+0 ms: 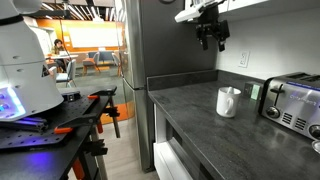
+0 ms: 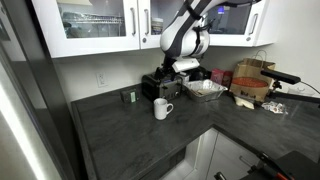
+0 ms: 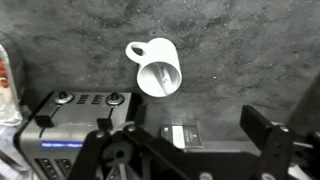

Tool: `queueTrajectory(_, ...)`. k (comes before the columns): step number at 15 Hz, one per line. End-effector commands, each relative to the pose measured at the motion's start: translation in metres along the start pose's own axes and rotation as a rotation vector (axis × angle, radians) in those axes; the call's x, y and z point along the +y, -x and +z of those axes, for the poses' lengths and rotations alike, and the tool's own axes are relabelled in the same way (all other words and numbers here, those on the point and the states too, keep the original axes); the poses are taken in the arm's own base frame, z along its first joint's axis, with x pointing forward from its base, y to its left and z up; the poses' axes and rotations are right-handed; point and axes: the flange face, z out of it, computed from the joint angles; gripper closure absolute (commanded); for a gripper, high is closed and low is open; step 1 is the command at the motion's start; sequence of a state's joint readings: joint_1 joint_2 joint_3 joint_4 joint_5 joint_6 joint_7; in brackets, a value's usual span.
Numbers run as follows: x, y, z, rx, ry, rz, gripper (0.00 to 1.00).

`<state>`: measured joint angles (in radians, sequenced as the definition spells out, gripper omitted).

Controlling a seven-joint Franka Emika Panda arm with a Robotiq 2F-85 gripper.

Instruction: Remove the marker from the mug cup and place it on the table

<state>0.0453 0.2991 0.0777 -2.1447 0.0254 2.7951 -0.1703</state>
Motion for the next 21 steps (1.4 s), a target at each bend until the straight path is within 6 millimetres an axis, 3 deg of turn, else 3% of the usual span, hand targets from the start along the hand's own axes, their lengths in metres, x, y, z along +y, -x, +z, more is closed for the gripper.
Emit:
queueTrajectory(1, -0.001, -0.034, 0.039, -0.01, -0.059, -0.115, 0.0)
queueTrajectory(4, -0.002, -0.046, 0.068, -0.027, -0.144, -0.269, 0.0)
queueTrajectory(8, 0.013, -0.047, 0.097, -0.059, -0.183, -0.365, 0.02)
queueTrajectory(11, 0.021, -0.045, 0.113, -0.059, -0.199, -0.379, 0.13)
queueTrajectory(15, 0.024, -0.042, 0.133, -0.063, -0.227, -0.378, 0.18)
queueTrajectory(16, 0.026, -0.041, 0.138, -0.067, -0.231, -0.374, 0.24)
queueTrajectory(17, 0.03, -0.04, 0.143, -0.071, -0.234, -0.372, 0.21)
queueTrajectory(18, 0.033, -0.039, 0.147, -0.071, -0.237, -0.369, 0.26)
queueTrajectory(21, 0.046, -0.039, 0.156, -0.065, -0.24, -0.351, 0.29)
